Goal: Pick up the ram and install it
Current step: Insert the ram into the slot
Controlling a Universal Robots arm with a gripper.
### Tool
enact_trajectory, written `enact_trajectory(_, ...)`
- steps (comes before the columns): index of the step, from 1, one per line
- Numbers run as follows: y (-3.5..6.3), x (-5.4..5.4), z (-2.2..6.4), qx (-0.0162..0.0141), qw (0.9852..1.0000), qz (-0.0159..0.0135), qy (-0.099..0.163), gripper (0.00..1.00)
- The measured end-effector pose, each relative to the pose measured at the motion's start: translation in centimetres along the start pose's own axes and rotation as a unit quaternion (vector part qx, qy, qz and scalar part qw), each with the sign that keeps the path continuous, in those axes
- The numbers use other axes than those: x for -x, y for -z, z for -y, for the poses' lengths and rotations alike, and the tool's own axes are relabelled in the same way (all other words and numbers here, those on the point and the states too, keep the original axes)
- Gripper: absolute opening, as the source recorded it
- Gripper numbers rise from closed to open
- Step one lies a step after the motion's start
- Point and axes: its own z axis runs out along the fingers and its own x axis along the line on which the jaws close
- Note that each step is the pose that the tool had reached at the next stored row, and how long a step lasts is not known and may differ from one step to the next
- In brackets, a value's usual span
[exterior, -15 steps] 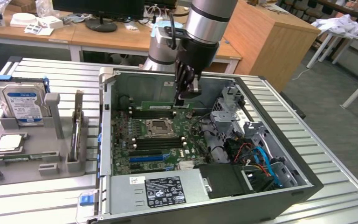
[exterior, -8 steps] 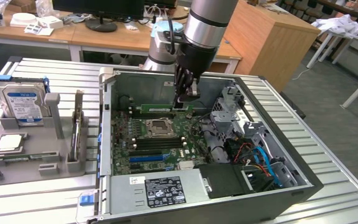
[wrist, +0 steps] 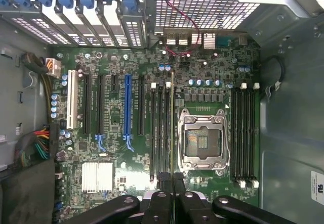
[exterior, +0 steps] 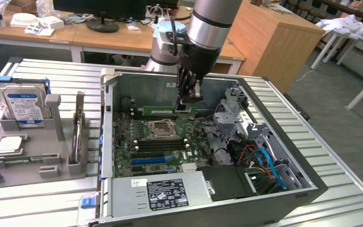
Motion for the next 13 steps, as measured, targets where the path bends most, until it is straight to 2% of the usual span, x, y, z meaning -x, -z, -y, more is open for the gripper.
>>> enact_trajectory(13, 0.04, -0.83, 0.00, 0.0000, 1.0000, 0.0000, 0.000, 0.13)
